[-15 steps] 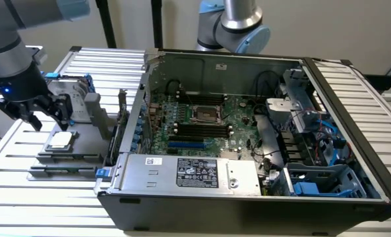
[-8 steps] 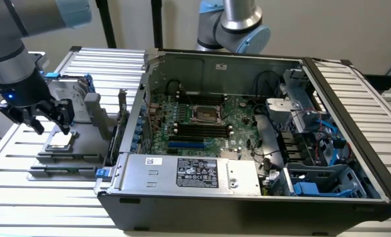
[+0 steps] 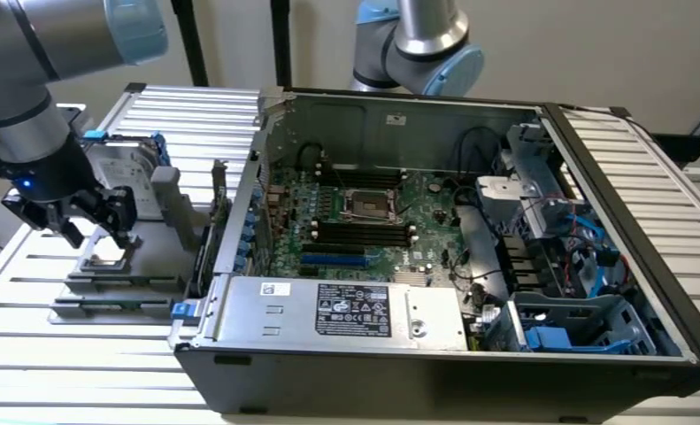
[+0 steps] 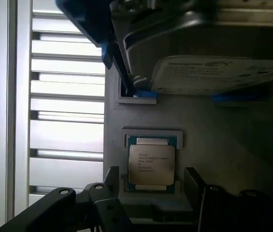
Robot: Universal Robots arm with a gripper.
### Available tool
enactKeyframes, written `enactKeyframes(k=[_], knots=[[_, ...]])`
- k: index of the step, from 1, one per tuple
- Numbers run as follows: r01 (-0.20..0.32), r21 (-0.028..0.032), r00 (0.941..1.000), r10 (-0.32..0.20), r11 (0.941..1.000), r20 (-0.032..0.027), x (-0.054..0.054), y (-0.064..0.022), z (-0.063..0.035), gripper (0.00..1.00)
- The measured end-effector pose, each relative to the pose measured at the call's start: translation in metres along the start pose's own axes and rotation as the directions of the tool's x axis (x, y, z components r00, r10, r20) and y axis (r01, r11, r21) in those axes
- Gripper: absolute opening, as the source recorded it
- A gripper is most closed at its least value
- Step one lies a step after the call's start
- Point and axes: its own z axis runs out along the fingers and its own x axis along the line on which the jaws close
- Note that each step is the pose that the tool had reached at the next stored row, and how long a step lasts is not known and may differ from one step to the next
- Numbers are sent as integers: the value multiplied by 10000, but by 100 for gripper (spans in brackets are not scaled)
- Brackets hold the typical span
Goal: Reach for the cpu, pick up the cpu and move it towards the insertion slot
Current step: 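Pick up the cpu and move it towards the insertion slot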
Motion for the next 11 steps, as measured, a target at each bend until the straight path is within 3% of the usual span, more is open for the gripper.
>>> enactKeyframes(k=[5,11], knots=[[0,0,10000,0,10000,1,-1,-2,81,65],[0,0,10000,0,10000,0,-5,14,97,65]])
